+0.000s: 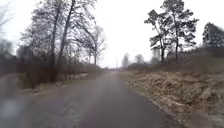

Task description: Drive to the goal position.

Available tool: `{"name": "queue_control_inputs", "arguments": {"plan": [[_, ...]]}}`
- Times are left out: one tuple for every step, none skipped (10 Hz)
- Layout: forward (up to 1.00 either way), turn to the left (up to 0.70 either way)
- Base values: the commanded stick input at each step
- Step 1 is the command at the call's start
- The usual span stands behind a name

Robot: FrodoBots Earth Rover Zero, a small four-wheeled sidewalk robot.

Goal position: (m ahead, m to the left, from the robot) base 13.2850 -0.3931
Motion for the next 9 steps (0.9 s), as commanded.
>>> {"name": "queue_control_inputs", "arguments": {"plan": [[0.70, 0.00], [0.70, 0.00], [0.70, 0.00], [0.70, 0.00], [0.70, 0.00], [0.70, 0.00], [0.70, 0.00], [0.70, 0.00], [0.70, 0.00]]}}
